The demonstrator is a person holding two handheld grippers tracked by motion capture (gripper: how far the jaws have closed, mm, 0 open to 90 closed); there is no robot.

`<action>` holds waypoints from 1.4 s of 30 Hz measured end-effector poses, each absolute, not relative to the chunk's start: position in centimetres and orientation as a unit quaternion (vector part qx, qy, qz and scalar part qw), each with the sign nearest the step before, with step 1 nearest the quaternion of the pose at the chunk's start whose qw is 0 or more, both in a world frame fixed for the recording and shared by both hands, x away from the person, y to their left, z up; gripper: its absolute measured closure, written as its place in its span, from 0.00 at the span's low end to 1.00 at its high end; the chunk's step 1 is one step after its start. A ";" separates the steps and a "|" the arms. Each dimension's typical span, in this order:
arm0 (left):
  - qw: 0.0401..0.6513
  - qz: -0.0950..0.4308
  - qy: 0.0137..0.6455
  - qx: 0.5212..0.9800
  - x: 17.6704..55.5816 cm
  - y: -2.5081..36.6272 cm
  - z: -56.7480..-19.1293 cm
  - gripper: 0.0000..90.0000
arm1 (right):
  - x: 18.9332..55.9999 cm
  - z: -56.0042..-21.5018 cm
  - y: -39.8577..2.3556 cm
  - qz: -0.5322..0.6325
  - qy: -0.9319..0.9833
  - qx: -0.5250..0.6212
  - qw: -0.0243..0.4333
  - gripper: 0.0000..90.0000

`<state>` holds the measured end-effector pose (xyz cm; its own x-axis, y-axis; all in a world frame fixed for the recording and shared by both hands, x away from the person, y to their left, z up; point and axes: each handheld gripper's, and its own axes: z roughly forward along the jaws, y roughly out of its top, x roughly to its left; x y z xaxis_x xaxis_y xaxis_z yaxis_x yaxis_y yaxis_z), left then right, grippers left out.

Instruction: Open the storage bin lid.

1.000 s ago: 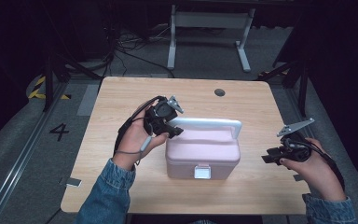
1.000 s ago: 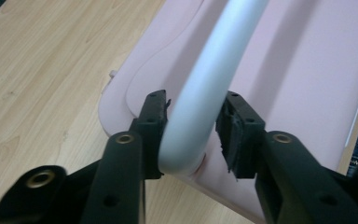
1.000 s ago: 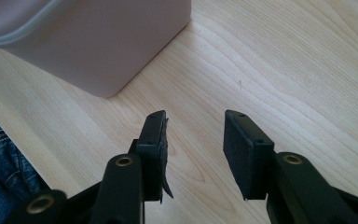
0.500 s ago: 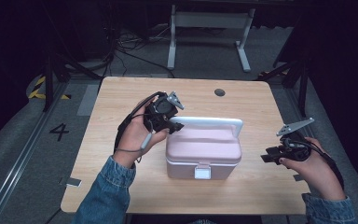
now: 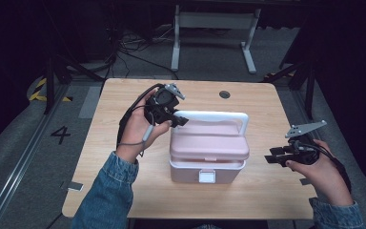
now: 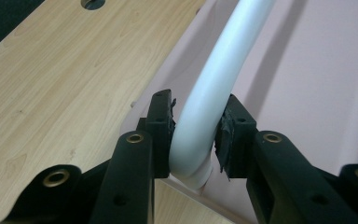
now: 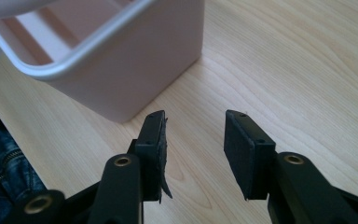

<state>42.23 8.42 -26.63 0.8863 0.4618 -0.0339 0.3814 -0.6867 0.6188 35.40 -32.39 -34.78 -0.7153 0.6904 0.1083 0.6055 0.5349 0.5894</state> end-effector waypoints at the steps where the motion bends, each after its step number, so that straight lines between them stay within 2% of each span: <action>1: 0.322 0.061 0.231 0.916 42.4 8.5 -26.6 0.78 | 35.3 -34.7 -32.3 0.311 0.873 0.370 0.069 0.67; 9: 0.332 0.055 0.245 0.909 43.1 8.6 -26.3 0.77 | 34.9 -33.5 -31.6 0.362 0.859 0.351 0.088 0.60; 26: 0.341 0.052 0.263 0.901 44.3 8.7 -26.0 0.76 | 34.6 -32.5 -28.8 0.426 0.844 0.306 0.114 0.58; 30: 0.342 0.049 0.266 0.900 44.4 8.8 -26.0 0.76 | 34.8 -32.7 -27.9 0.426 0.846 0.300 0.115 0.53; 42: 0.342 0.049 0.272 0.898 44.4 8.8 -25.9 0.76 | 34.8 -32.6 -26.0 0.430 0.844 0.273 0.167 0.39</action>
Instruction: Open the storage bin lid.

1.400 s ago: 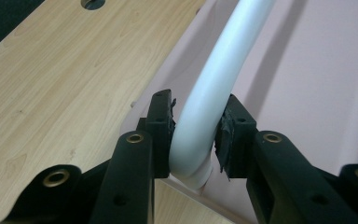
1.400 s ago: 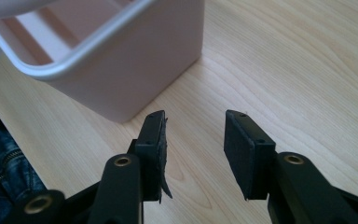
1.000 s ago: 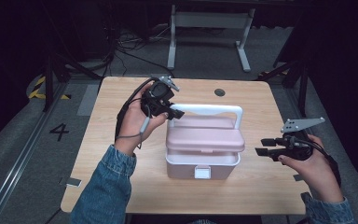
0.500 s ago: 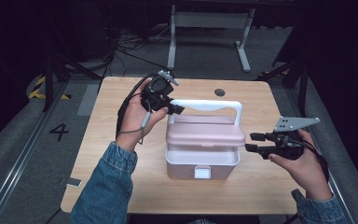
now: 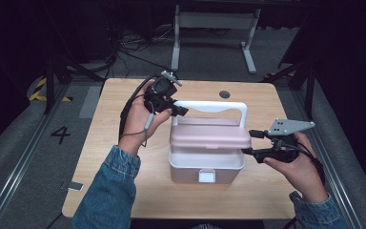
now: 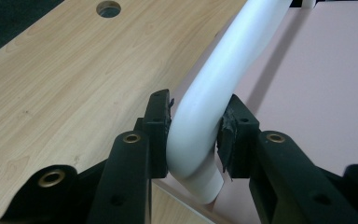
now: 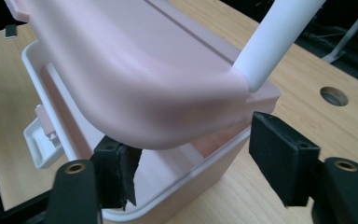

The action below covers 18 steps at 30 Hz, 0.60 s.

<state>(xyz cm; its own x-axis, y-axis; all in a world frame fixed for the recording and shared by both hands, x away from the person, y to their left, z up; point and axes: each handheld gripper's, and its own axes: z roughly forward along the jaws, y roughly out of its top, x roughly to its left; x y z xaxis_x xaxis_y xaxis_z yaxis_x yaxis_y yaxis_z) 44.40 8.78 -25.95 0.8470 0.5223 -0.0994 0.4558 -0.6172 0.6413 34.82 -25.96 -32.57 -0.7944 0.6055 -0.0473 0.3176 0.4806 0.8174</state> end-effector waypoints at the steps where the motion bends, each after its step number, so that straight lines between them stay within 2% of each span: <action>1: 0.342 0.049 0.272 0.898 44.4 8.8 -26.0 0.76 | 34.8 -32.6 -25.9 0.431 0.843 0.271 0.172 0.37; 7: 0.343 0.051 0.273 0.897 44.3 8.8 -26.0 0.75 | 34.6 -32.4 -25.3 0.434 0.844 0.260 0.178 0.37; 10: 0.348 0.059 0.276 0.894 44.0 8.9 -25.7 0.65 | 34.5 -32.4 -25.0 0.432 0.844 0.256 0.187 0.37; 18: 0.363 0.072 0.280 0.886 43.0 10.5 -24.9 0.58 | 34.4 -32.2 -25.0 0.436 0.841 0.257 0.190 0.38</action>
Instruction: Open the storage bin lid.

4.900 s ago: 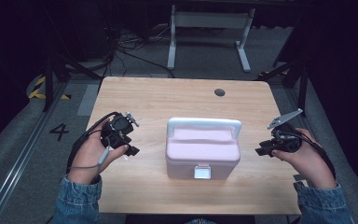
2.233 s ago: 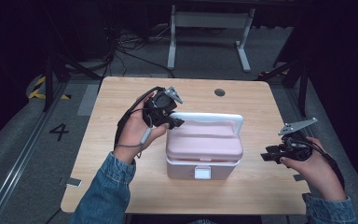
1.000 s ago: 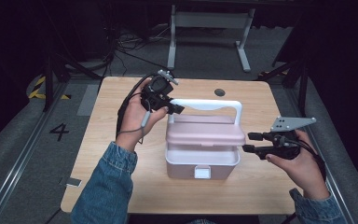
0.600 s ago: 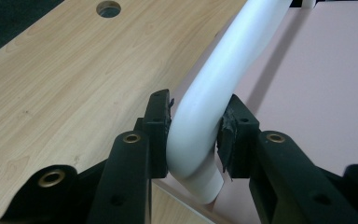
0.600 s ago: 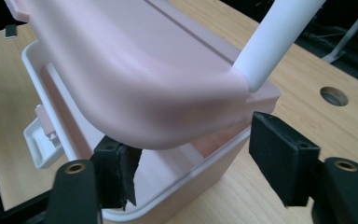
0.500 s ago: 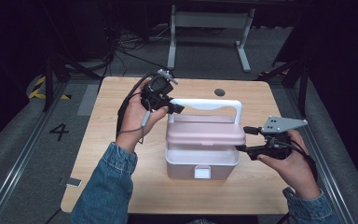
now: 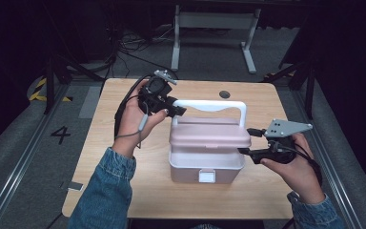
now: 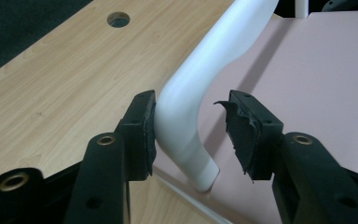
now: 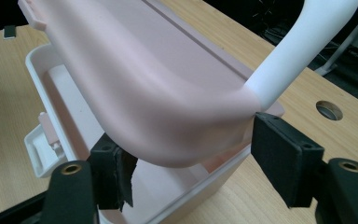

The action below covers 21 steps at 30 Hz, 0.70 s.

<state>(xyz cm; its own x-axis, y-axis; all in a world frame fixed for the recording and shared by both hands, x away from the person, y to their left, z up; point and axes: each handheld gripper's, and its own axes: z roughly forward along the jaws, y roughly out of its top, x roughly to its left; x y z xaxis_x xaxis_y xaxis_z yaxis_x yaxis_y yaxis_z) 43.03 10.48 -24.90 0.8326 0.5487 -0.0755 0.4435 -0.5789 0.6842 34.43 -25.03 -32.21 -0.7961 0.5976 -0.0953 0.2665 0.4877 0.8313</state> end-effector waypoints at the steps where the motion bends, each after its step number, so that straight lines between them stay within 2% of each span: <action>1: 0.368 0.076 0.283 0.883 42.8 10.8 -24.9 0.58 | 34.4 -32.1 -25.1 0.439 0.839 0.260 0.189 0.38; 11: 0.364 0.093 0.311 0.873 40.4 15.3 -25.4 0.57 | 34.5 -31.6 -25.3 0.450 0.831 0.264 0.190 0.43; 21: 0.361 0.090 0.329 0.868 38.9 17.8 -27.3 0.57 | 35.1 -31.2 -25.8 0.474 0.816 0.280 0.175 0.47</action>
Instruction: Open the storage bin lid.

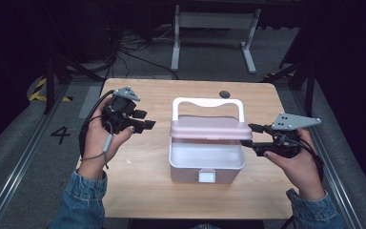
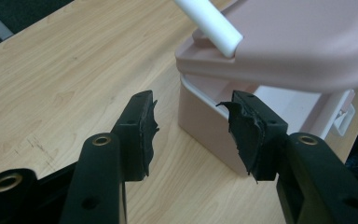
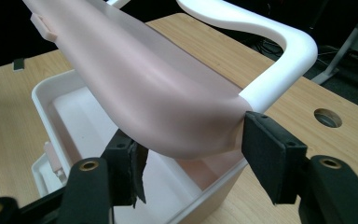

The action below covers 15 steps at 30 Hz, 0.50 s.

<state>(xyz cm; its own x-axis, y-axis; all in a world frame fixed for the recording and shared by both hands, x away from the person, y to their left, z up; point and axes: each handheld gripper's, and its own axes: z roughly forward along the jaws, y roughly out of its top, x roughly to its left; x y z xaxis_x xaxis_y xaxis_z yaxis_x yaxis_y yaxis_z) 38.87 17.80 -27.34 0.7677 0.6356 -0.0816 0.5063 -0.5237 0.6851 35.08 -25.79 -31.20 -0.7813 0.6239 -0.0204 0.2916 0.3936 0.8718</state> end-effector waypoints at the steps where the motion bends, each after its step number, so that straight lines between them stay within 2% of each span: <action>1: 0.363 0.089 0.330 0.867 38.8 18.0 -27.6 0.57 | 35.1 -31.2 -25.8 0.476 0.814 0.284 0.174 0.47; 6: 0.368 0.084 0.336 0.863 38.5 18.5 -28.5 0.57 | 35.2 -31.4 -26.2 0.481 0.803 0.314 0.160 0.48; 15: 0.369 0.074 0.335 0.864 38.4 18.5 -29.6 0.57 | 35.2 -31.2 -26.3 0.497 0.790 0.320 0.162 0.52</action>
